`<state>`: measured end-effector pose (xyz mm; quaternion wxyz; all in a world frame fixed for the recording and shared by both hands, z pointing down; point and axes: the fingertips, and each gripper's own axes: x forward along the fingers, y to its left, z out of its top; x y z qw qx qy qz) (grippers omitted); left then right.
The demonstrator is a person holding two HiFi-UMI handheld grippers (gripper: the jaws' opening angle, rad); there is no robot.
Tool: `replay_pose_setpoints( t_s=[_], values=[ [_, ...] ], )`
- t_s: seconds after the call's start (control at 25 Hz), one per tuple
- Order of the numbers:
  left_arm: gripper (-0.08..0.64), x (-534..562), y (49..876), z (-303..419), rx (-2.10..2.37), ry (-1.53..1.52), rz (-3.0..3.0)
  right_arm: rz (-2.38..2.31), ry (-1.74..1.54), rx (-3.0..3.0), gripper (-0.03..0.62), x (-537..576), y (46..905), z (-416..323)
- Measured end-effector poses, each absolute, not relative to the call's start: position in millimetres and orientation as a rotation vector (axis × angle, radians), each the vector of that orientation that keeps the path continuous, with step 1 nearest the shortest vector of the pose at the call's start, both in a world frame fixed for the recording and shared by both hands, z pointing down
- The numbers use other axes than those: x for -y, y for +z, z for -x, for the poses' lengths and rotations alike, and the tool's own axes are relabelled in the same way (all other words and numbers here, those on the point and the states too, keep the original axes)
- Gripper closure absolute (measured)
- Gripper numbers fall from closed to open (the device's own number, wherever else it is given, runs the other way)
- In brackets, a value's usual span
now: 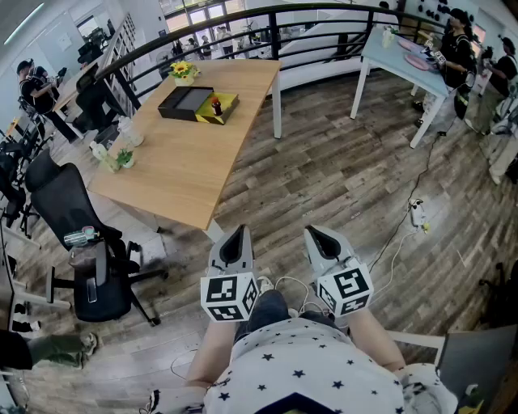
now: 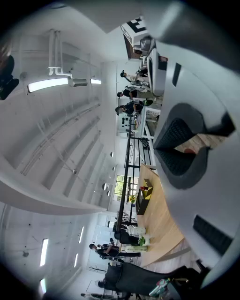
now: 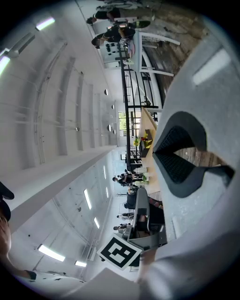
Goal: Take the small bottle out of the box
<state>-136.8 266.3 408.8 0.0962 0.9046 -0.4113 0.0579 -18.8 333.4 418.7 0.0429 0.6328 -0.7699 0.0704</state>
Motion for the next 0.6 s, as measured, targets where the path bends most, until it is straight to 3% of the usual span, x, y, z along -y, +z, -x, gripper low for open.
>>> replay_pose_setpoints(
  t_s=[0.6],
  values=[
    [0.557,-282,409,137,1.206,0.161,-2.694,-1.901,0.189,2.353,0.588,-348,420,30]
  ],
)
